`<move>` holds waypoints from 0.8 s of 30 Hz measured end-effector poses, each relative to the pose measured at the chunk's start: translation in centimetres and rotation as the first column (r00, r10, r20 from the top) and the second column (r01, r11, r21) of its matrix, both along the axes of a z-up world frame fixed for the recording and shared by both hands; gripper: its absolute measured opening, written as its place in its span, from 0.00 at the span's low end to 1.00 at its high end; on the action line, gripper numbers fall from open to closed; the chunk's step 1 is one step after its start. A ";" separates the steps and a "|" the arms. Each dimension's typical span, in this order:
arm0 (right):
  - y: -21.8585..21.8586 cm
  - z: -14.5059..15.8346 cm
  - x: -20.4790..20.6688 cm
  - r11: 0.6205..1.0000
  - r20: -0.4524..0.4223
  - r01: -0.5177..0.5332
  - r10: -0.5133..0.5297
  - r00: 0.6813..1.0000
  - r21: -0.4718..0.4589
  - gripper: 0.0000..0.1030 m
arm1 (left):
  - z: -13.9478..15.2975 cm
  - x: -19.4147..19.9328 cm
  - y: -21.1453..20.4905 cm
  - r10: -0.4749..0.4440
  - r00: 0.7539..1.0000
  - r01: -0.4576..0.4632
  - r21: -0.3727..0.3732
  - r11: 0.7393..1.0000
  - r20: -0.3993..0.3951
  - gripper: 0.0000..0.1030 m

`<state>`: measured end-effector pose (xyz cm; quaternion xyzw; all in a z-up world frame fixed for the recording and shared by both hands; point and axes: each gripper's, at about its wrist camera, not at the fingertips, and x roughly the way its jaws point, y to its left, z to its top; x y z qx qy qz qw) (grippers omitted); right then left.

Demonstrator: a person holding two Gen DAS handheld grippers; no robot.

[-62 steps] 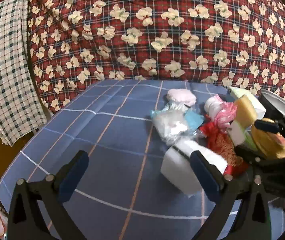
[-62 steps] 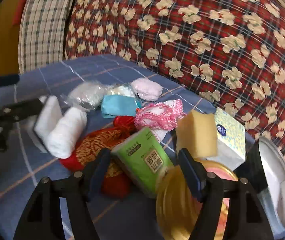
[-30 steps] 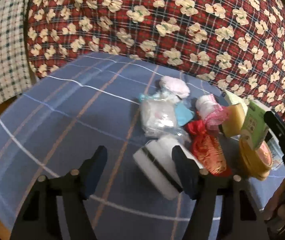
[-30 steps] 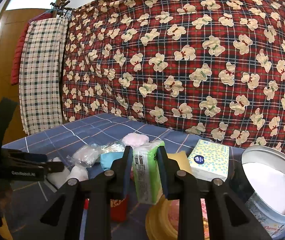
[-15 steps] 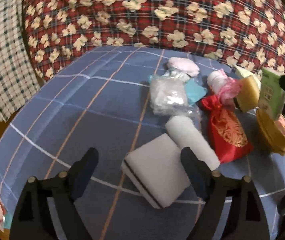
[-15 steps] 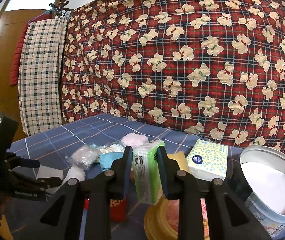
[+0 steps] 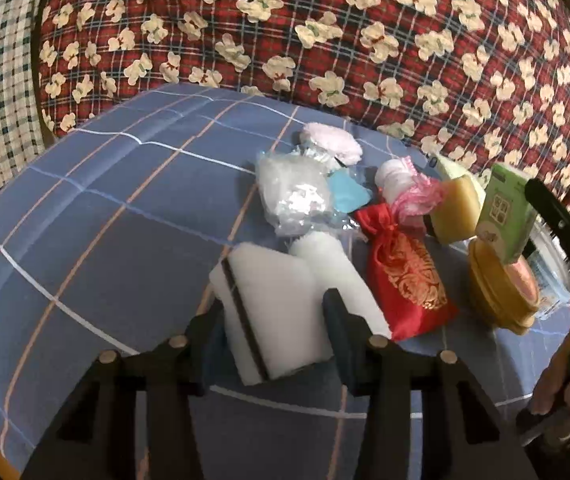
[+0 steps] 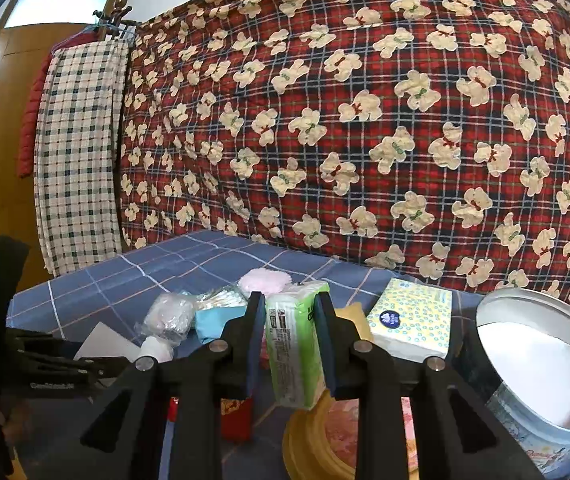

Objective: Organize soft objects
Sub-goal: 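Lift the white sponge with the left tool while the right tool carries the green tissue pack toward the tin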

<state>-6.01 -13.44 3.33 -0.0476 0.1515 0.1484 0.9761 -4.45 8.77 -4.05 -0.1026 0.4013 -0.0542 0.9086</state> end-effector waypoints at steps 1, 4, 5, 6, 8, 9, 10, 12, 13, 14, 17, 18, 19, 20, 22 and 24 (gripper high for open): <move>-0.2 0.1 -0.1 1.000 0.005 0.002 -0.002 1.000 0.006 0.27 | 0.0 -0.1 0.2 0.002 1.000 -0.002 -0.012 1.000 0.003 0.43; -0.9 0.6 -0.4 0.999 0.028 0.016 -0.017 0.999 0.037 0.27 | 1.1 -0.9 0.9 0.026 0.998 -0.024 -0.032 0.999 0.053 0.43; -1.3 0.8 -0.5 0.999 0.038 0.021 -0.022 0.999 0.049 0.27 | 1.9 -1.4 1.1 0.043 0.995 -0.042 -0.019 0.999 0.094 0.43; -1.6 1.0 -0.6 0.998 0.048 0.027 -0.030 0.998 0.058 0.27 | 2.5 -1.6 1.3 0.055 0.991 -0.054 -0.010 0.998 0.121 0.43; -2.3 1.4 -0.7 0.997 0.065 0.043 -0.047 0.997 0.067 0.27 | 4.0 -2.3 1.4 0.080 0.978 -0.083 0.004 0.997 0.194 0.43; -2.7 1.5 -0.8 0.996 0.073 0.056 -0.061 0.995 0.074 0.27 | 4.5 -2.2 1.5 0.083 0.973 -0.087 0.011 0.996 0.215 0.43; -3.1 1.6 -0.8 0.995 0.077 0.064 -0.070 0.995 0.081 0.27 | 5.2 -2.4 1.2 0.077 0.966 -0.085 0.020 0.996 0.245 0.43; -4.1 1.9 -0.9 0.991 0.085 0.085 -0.094 0.992 0.104 0.27 | 5.8 -2.3 0.6 0.061 0.958 -0.072 0.030 0.997 0.279 0.43; -4.5 2.0 -1.0 0.989 0.088 0.092 -0.102 0.991 0.112 0.27 | 6.1 -2.2 -0.1 0.042 0.954 -0.055 0.036 0.998 0.298 0.43; -4.9 2.1 -1.0 0.988 0.091 0.102 -0.113 0.989 0.120 0.27 | 6.3 -2.1 -0.6 0.027 0.951 -0.042 0.041 0.998 0.309 0.43; -6.0 2.3 -1.3 0.985 0.103 0.114 -0.127 0.987 0.132 0.27 | 6.7 -1.6 -2.8 -0.029 0.943 0.014 0.046 0.999 0.332 0.43; -6.4 2.3 -1.5 0.985 0.106 0.113 -0.127 0.986 0.133 0.27 | 6.9 -1.4 -3.5 -0.044 0.941 0.032 0.041 0.999 0.337 0.43; -6.8 2.3 -1.7 0.985 0.112 0.116 -0.130 0.985 0.129 0.27 | 7.0 -1.2 -4.3 -0.061 0.938 0.052 0.037 0.998 0.342 0.44; -7.3 2.3 -2.0 0.985 0.122 0.124 -0.138 0.983 0.120 0.27 | 7.2 -0.8 -5.4 -0.085 0.933 0.079 0.032 0.996 0.350 0.44; -8.4 2.3 -2.5 0.984 0.137 0.145 -0.159 0.978 0.107 0.27 | 7.6 -0.4 -7.1 -0.119 0.920 0.116 0.031 0.993 0.373 0.44; -10.0 2.4 -2.8 0.977 0.145 0.183 -0.199 0.969 0.113 0.27 | 8.0 -0.2 -8.8 -0.140 0.907 0.139 0.031 0.990 0.398 0.44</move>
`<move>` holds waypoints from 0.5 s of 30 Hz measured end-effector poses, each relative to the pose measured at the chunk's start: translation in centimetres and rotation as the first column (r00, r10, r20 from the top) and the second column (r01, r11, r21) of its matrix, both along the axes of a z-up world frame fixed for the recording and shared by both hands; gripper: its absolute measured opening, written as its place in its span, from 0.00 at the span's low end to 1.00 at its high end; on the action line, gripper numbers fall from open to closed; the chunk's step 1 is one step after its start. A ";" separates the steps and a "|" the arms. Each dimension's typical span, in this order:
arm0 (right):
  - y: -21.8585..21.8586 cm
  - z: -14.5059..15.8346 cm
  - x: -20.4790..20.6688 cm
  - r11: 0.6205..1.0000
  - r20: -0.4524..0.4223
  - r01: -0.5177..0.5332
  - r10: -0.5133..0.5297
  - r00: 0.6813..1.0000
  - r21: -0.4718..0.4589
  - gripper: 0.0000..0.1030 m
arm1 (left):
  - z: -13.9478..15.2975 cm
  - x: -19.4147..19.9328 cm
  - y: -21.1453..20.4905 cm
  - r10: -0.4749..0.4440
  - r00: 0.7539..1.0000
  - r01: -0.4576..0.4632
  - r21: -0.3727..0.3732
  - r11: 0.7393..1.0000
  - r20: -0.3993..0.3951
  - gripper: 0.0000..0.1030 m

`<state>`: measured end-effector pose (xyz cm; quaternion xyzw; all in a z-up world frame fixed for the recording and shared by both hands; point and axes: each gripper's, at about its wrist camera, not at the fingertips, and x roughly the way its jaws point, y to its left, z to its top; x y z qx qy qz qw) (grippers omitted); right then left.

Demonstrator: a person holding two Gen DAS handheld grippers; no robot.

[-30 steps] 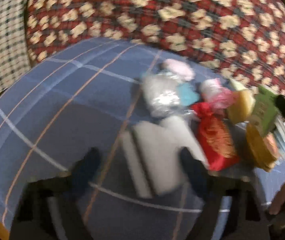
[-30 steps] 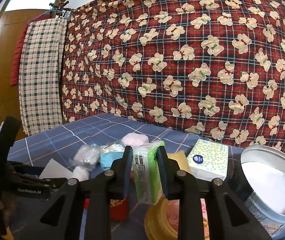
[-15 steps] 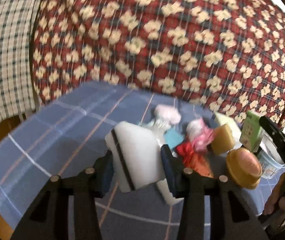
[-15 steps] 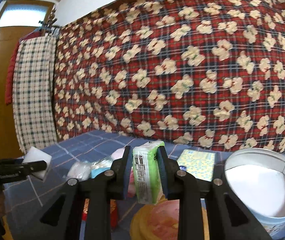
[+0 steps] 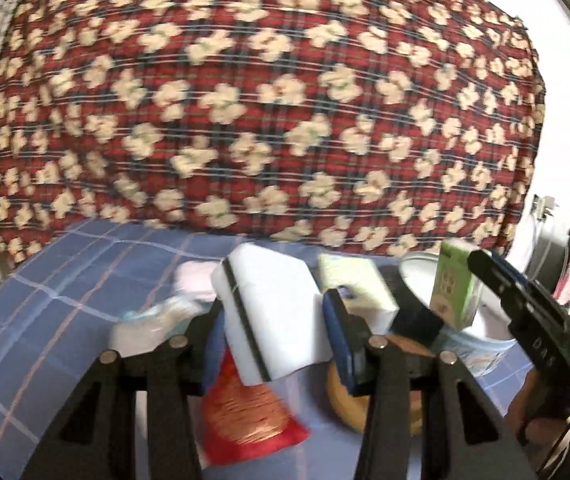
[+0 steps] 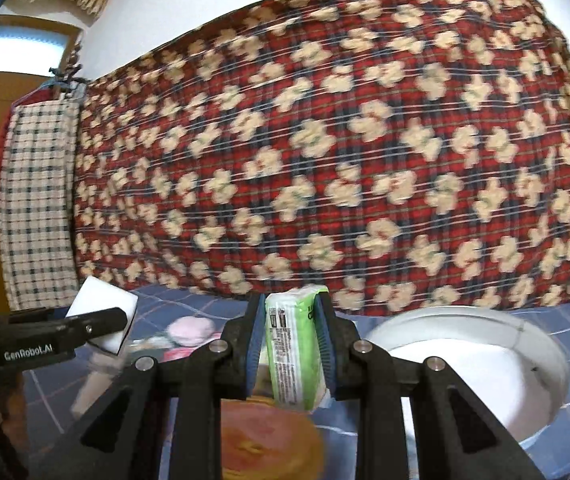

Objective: Organize soft objects
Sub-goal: 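Lift the white sponge with the left tool while the right tool carries the green tissue pack toward the tin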

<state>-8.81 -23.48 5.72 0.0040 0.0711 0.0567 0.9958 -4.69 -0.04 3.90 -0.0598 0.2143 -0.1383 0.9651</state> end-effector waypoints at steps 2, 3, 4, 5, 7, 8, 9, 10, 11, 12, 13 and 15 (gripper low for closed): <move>-1.6 0.1 0.0 0.999 0.000 0.030 -0.030 1.000 0.021 0.27 | 0.3 0.5 -1.6 -0.033 0.999 0.033 -0.011 0.999 0.007 0.44; -2.6 0.1 0.0 0.998 -0.002 0.051 -0.051 0.999 0.037 0.27 | 0.4 0.7 -2.4 -0.046 0.999 0.046 -0.016 0.999 0.012 0.44; -3.3 0.1 -0.1 0.997 0.000 0.066 -0.066 0.998 0.043 0.27 | 0.5 1.0 -3.5 -0.063 0.998 0.063 -0.018 0.998 0.017 0.44; -4.1 0.2 -0.2 0.995 0.002 0.086 -0.086 0.996 0.045 0.27 | 0.5 1.2 -4.2 -0.076 0.997 0.076 -0.020 0.997 0.018 0.44; -5.4 0.2 -0.2 0.992 0.002 0.118 -0.118 0.993 0.042 0.27 | 0.6 1.4 -6.0 -0.107 0.994 0.108 -0.026 0.994 0.026 0.44; -6.1 0.2 -0.1 0.990 0.000 0.134 -0.134 0.991 0.043 0.27 | 0.7 1.6 -7.0 -0.123 0.992 0.124 -0.023 0.992 0.034 0.44; -6.8 0.2 -0.1 0.988 -0.005 0.145 -0.145 0.989 0.051 0.27 | 0.8 1.7 -7.8 -0.131 0.991 0.132 -0.018 0.991 0.038 0.44; -7.4 0.2 -0.1 0.987 -0.011 0.149 -0.149 0.989 0.061 0.27 | 0.9 1.8 -8.6 -0.141 0.989 0.141 -0.019 0.990 0.041 0.44; -8.0 0.1 -0.1 0.986 -0.020 0.151 -0.150 0.989 0.075 0.27 | 1.0 2.1 -9.3 -0.152 0.987 0.153 -0.024 0.988 0.040 0.44; -8.4 0.1 -0.1 0.985 -0.029 0.146 -0.144 0.989 0.089 0.27 | 1.1 2.2 -9.7 -0.158 0.987 0.159 -0.029 0.987 0.040 0.44; -8.7 0.0 -0.1 0.985 -0.037 0.135 -0.131 0.991 0.104 0.27 | 1.2 2.2 -10.1 -0.161 0.986 0.162 -0.032 0.986 0.039 0.44; -9.0 -0.1 -0.2 0.987 -0.055 0.085 -0.078 0.995 0.135 0.27 | 1.3 2.2 -10.3 -0.160 0.986 0.162 -0.030 0.986 0.040 0.44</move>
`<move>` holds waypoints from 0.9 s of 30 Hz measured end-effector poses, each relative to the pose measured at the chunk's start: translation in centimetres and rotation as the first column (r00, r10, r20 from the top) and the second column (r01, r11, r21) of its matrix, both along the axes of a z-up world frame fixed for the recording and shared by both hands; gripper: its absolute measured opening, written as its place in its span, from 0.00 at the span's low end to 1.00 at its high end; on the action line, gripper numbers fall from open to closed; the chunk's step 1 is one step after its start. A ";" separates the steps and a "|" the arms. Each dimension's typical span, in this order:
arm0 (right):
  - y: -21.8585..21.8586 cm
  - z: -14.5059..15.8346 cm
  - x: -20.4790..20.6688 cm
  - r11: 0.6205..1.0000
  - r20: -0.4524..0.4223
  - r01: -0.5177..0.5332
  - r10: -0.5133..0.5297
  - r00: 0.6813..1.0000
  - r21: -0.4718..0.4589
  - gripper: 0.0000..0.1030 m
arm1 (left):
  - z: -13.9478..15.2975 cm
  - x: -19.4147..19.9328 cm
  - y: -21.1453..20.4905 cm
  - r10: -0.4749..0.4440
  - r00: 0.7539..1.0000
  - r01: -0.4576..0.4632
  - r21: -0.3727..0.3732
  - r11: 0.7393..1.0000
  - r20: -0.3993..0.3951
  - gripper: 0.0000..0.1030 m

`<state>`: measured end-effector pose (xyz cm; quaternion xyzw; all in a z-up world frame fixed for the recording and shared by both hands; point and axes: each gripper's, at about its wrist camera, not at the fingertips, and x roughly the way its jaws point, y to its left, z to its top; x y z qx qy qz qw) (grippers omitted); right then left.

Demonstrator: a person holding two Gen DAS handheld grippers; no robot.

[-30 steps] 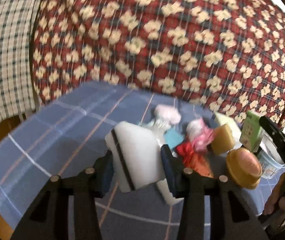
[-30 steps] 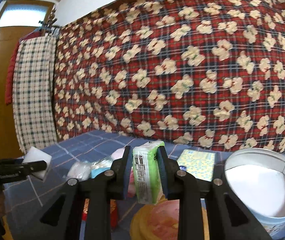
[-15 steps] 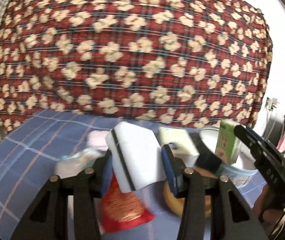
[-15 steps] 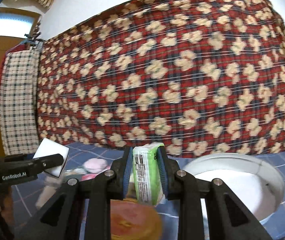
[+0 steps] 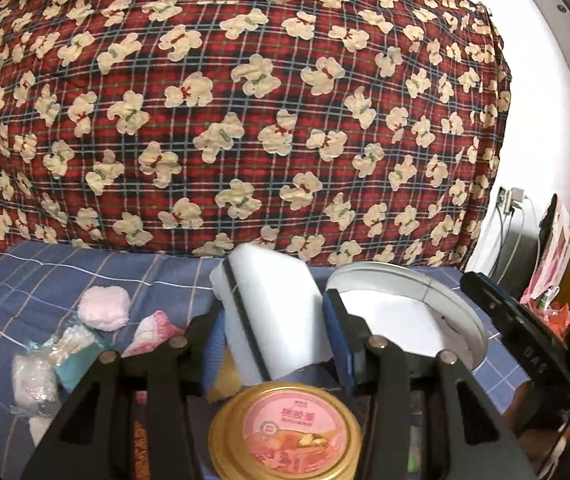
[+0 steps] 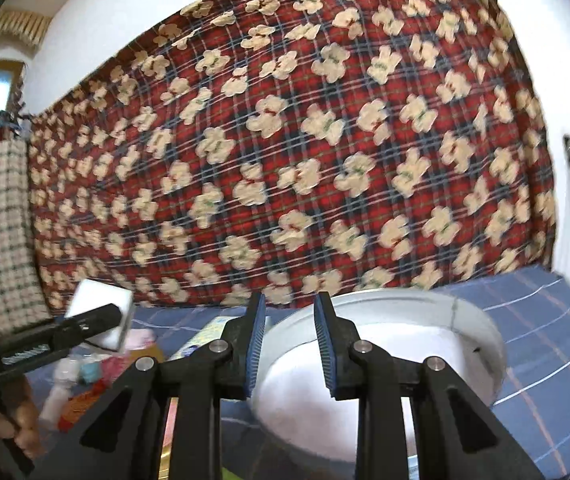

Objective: Organize soft objects
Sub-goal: 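Lift the white sponge with the left tool while the right tool carries the green tissue pack toward the tin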

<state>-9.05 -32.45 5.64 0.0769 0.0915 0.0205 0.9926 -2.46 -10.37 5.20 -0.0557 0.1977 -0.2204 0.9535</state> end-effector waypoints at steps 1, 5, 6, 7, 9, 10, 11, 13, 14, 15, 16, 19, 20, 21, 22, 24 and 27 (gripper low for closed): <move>0.0 -0.1 0.0 0.999 -0.022 -0.031 0.031 0.999 0.015 0.27 | 0.0 0.0 0.0 0.007 1.000 -0.007 0.003 1.000 0.002 0.44; 0.6 -0.7 -2.2 0.986 -0.076 -0.143 0.150 0.986 0.084 0.42 | -0.1 -0.5 0.9 0.017 1.000 -0.017 0.000 1.000 -0.014 0.44; 1.0 -1.0 -3.0 0.983 -0.095 -0.163 0.171 0.981 0.086 0.53 | -0.2 -0.6 1.2 0.017 1.000 -0.017 0.002 1.000 -0.013 0.44; 1.6 -1.6 -4.2 0.981 -0.122 -0.175 0.184 0.975 0.083 0.79 | -0.2 -0.8 1.5 0.020 1.000 -0.020 0.005 1.000 -0.009 0.44; 2.6 -2.7 -5.8 0.982 -0.166 -0.170 0.182 0.969 0.085 0.89 | -0.3 -1.0 1.9 0.015 1.000 -0.015 0.001 1.000 -0.006 0.44; 3.1 -3.1 -6.1 0.982 -0.203 -0.175 0.187 0.961 0.076 0.89 | -0.4 -1.1 1.9 0.008 1.000 -0.008 0.000 1.000 -0.010 0.44; 3.7 -3.8 -6.0 0.983 -0.267 -0.176 0.186 0.946 0.059 0.89 | -0.6 -1.1 2.0 -0.001 1.000 0.001 -0.005 1.000 -0.018 0.44; 4.5 -5.1 -5.3 0.980 -0.366 -0.194 0.192 0.911 0.031 0.89 | -1.0 -1.2 2.0 -0.019 0.999 0.018 -0.015 1.000 -0.037 0.44; 4.9 -5.8 -4.7 0.980 -0.414 -0.200 0.186 0.891 0.008 0.89 | -1.1 -1.4 2.0 -0.024 0.999 0.023 -0.016 1.000 -0.043 0.44; 5.3 -6.4 -4.1 0.980 -0.457 -0.196 0.167 0.874 -0.017 0.89 | -1.2 -1.5 2.1 -0.028 0.998 0.027 -0.016 1.000 -0.047 0.44; 5.5 -6.8 -3.6 0.980 -0.484 -0.199 0.162 0.860 -0.026 0.89 | -1.2 -1.7 2.2 -0.031 0.998 0.030 -0.016 0.999 -0.050 0.44; 5.6 -7.8 -1.8 0.984 -0.532 -0.179 0.146 0.834 -0.011 0.89 | -1.1 -2.3 2.7 -0.028 0.999 0.028 -0.015 0.999 -0.045 0.44; 5.8 -8.2 -1.1 0.985 -0.554 -0.171 0.138 0.821 -0.009 0.89 | -1.0 -2.5 3.0 -0.022 0.999 0.021 -0.015 1.000 -0.041 0.44; 6.0 -8.6 -0.3 0.985 -0.580 -0.171 0.132 0.804 -0.013 0.89 | -1.0 -2.7 3.3 -0.015 0.999 0.015 -0.015 1.000 -0.039 0.47; 6.2 -8.9 0.3 0.986 -0.599 -0.166 0.121 0.791 -0.019 0.89 | -0.9 -2.7 3.5 -0.011 0.999 0.011 -0.016 1.000 -0.040 0.46; 6.0 -9.7 1.3 0.990 -0.642 -0.141 0.106 0.759 -0.004 0.89 | -0.9 -2.7 3.8 -0.005 0.999 0.004 -0.019 1.000 -0.045 0.46; 5.0 -9.7 1.1 0.992 -0.623 -0.117 0.121 0.773 0.047 0.77 | -0.9 -2.9 4.0 -0.006 0.999 0.005 -0.014 1.000 -0.039 0.46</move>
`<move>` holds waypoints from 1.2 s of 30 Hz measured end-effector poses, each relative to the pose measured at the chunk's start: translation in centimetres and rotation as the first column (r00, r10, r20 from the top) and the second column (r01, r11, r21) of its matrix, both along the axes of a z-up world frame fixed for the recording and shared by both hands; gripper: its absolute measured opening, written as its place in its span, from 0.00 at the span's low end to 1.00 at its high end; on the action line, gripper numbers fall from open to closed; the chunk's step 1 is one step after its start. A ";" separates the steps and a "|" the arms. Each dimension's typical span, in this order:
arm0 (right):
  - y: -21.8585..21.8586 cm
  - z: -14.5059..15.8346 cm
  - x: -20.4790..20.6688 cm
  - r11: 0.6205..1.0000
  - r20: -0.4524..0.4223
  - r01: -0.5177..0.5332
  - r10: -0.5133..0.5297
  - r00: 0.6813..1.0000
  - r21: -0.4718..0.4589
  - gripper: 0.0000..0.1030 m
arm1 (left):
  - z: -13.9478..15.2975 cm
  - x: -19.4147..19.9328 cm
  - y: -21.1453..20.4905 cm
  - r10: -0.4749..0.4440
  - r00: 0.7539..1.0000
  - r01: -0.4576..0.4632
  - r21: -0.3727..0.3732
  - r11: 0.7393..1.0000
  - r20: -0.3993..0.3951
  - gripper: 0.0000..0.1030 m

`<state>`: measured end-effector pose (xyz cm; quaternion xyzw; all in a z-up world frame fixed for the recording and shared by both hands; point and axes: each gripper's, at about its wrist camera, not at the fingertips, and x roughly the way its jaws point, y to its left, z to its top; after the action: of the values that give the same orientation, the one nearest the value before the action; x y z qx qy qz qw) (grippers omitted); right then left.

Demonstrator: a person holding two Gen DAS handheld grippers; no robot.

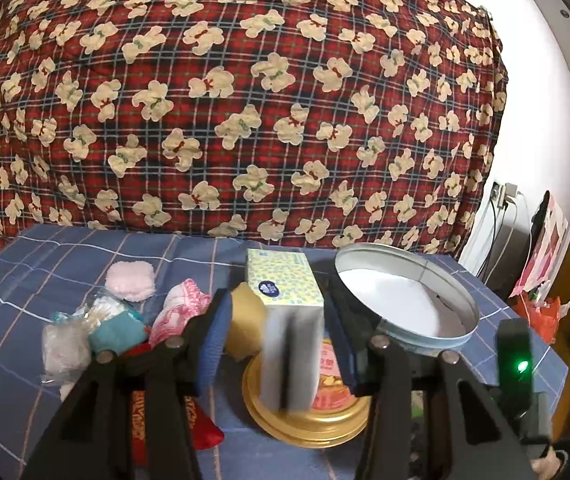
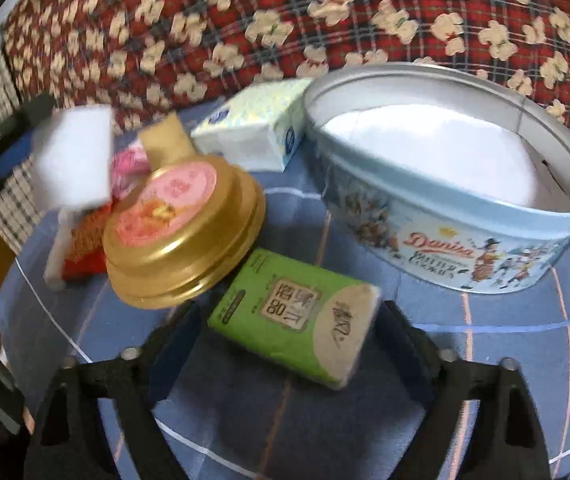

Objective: Organize soft objects
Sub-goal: 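Lift the white sponge with the left tool while the right tool carries the green tissue pack toward the tin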

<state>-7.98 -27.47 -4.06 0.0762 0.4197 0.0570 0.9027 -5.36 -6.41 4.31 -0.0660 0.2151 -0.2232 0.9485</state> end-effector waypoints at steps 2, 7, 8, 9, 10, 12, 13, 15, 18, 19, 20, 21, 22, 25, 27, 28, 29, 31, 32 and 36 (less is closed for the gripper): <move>-0.6 -0.2 -0.6 1.000 -0.001 0.009 -0.009 1.000 0.009 0.77 | -0.1 0.0 0.1 -0.001 1.000 0.001 0.006 1.000 0.004 0.46; -1.0 1.3 -3.5 1.000 0.077 0.016 -0.016 0.997 0.003 0.76 | -0.8 0.2 0.2 -0.008 1.000 0.008 0.012 1.000 -0.023 0.46; -1.1 1.9 -4.1 1.000 0.102 0.019 -0.019 0.995 0.003 0.76 | -0.9 0.2 0.4 -0.008 1.000 0.008 0.018 1.000 -0.027 0.46; -1.3 2.4 -4.9 1.000 0.134 0.023 -0.024 0.991 0.006 0.76 | -1.2 0.2 0.6 -0.011 0.999 0.012 0.025 1.000 -0.034 0.46; -1.6 2.8 -5.5 1.000 0.166 0.026 -0.028 0.986 0.014 0.76 | -1.6 0.4 0.8 -0.017 0.999 0.019 0.036 0.999 -0.048 0.46; -2.0 3.4 -6.1 0.999 0.208 0.031 -0.037 0.977 0.031 0.76 | -2.6 0.9 1.3 -0.005 0.995 0.011 0.059 0.998 -0.099 0.46; -2.1 3.6 -6.3 0.999 0.225 0.031 -0.039 0.974 0.037 0.76 | -3.1 1.2 1.6 0.001 0.992 0.007 0.064 0.998 -0.123 0.46; -2.1 4.0 -6.5 0.999 0.246 0.030 -0.036 0.969 0.029 0.76 | -4.2 1.7 2.1 -0.004 0.984 0.015 0.064 0.998 -0.176 0.52; -1.8 4.4 -6.8 1.000 0.245 0.019 -0.021 0.969 0.012 0.76 | -5.0 1.8 2.7 0.014 0.979 0.004 0.088 0.996 -0.205 0.63; -1.7 4.5 -6.8 1.000 0.247 0.016 -0.018 0.969 0.012 0.76 | -5.1 1.8 2.7 0.012 0.976 0.011 0.102 0.995 -0.218 0.65; -1.7 4.5 -6.9 1.000 0.248 0.012 -0.015 0.969 0.012 0.76 | -5.0 1.5 2.9 0.006 0.976 0.019 0.111 0.994 -0.219 0.69; -1.7 4.5 -6.9 1.000 0.248 0.008 -0.010 0.969 0.011 0.76 | -4.9 1.1 3.1 -0.001 0.977 0.028 0.126 0.992 -0.211 0.72; -1.7 4.4 -7.0 1.000 0.249 0.004 -0.006 0.969 0.011 0.77 | -5.0 0.8 3.2 -0.005 0.979 0.037 0.153 0.988 -0.205 0.74; -1.6 4.2 -7.0 1.000 0.238 0.000 -0.006 0.971 0.023 0.77 | -5.7 0.2 3.4 -0.007 0.974 0.061 0.233 0.971 -0.228 0.74; -1.6 4.3 -7.1 1.000 0.240 0.003 -0.010 0.971 0.030 0.77 | -6.2 -0.3 3.5 -0.056 0.965 0.117 0.231 0.966 -0.256 0.74; -1.6 4.5 -7.3 1.000 0.247 0.003 -0.010 0.969 0.027 0.77 | -6.6 -0.5 3.4 -0.085 0.956 0.153 0.230 0.961 -0.279 0.74; -1.5 4.6 -7.5 1.000 0.254 0.003 -0.008 0.967 0.021 0.77 | -6.8 -0.7 3.3 -0.101 0.951 0.172 0.231 0.958 -0.291 0.74; -1.4 4.7 -7.6 1.000 0.261 0.000 -0.003 0.965 0.012 0.77 | -7.3 -1.4 3.0 -0.141 0.940 0.220 0.235 0.947 -0.312 0.75; -1.4 4.8 -7.6 1.000 0.261 -0.001 -0.002 0.965 0.011 0.77 | -7.6 -1.7 2.9 -0.143 0.935 0.227 0.240 0.944 -0.323 0.75; -1.1 4.8 -7.7 1.000 0.261 -0.006 0.002 0.965 0.016 0.77 | -8.7 -1.5 1.8 -0.098 0.939 0.198 0.283 0.939 -0.331 0.72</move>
<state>-15.73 -28.61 0.77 0.0746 0.2968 0.0717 0.9493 -6.88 -4.58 -4.37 0.0668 0.3989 -0.2446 0.8812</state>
